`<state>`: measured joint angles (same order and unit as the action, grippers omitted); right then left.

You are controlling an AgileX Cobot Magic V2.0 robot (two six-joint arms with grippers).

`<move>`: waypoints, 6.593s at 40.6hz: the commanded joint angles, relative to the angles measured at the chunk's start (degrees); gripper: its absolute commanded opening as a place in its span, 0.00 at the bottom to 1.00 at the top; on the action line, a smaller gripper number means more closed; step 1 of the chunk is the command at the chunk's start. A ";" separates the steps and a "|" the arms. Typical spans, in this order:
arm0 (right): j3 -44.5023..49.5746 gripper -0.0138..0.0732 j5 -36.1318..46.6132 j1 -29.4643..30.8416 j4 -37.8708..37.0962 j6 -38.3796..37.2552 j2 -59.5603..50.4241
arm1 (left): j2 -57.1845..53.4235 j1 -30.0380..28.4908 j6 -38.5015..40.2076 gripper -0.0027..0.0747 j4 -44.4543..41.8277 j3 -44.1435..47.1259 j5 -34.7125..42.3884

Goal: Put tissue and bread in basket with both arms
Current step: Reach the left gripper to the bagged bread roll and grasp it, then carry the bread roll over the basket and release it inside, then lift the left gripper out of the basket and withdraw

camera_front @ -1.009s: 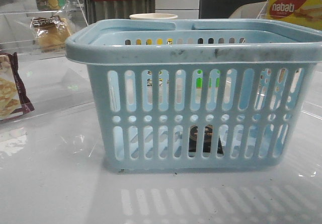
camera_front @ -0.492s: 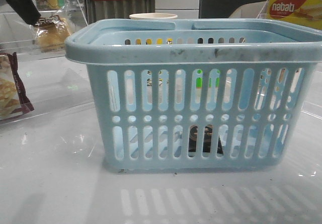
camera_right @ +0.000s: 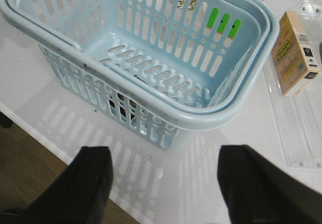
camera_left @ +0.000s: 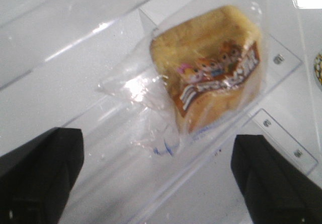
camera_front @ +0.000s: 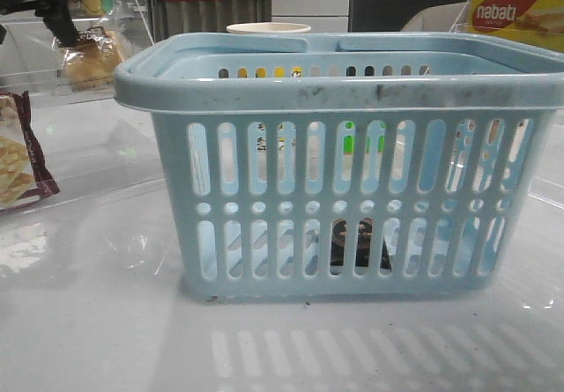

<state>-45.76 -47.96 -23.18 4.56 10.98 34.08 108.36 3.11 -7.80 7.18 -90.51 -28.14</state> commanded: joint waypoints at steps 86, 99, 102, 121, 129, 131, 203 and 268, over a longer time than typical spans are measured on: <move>-1.44 0.79 3.95 -0.09 -0.41 0.51 -0.01 | -25.06 15.55 -8.86 0.15 3.42 -3.44 -14.13; -1.44 0.79 3.95 -0.09 -0.41 0.51 -0.01 | -23.00 28.77 -8.86 0.15 3.42 -1.57 -18.94; -1.44 0.79 3.95 -0.09 -0.41 0.51 -0.01 | -21.36 30.85 -8.86 0.15 3.42 -1.57 -19.18; -1.44 0.79 3.95 -0.09 -0.41 0.51 -0.01 | -6.31 34.23 -8.86 0.15 3.65 -1.57 -16.63; -1.44 0.79 3.95 -0.09 -0.41 0.51 -0.01 | -2.31 34.23 -8.86 0.16 3.65 -1.57 -15.62; -1.44 0.79 3.95 -0.09 -0.41 0.51 -0.01 | -2.26 34.23 -8.86 0.21 3.91 -1.57 -15.52; -1.44 0.79 1.50 -0.09 -0.41 0.51 -0.01 | -75.14 34.33 8.65 0.60 -7.18 45.27 -24.89; -1.44 0.22 1.46 -0.09 -0.41 0.51 -0.01 | -83.37 26.50 8.55 0.15 -7.68 50.21 -12.91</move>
<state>-45.76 -50.54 -23.18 4.56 10.98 34.08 27.10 33.04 0.00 0.00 -40.93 -50.56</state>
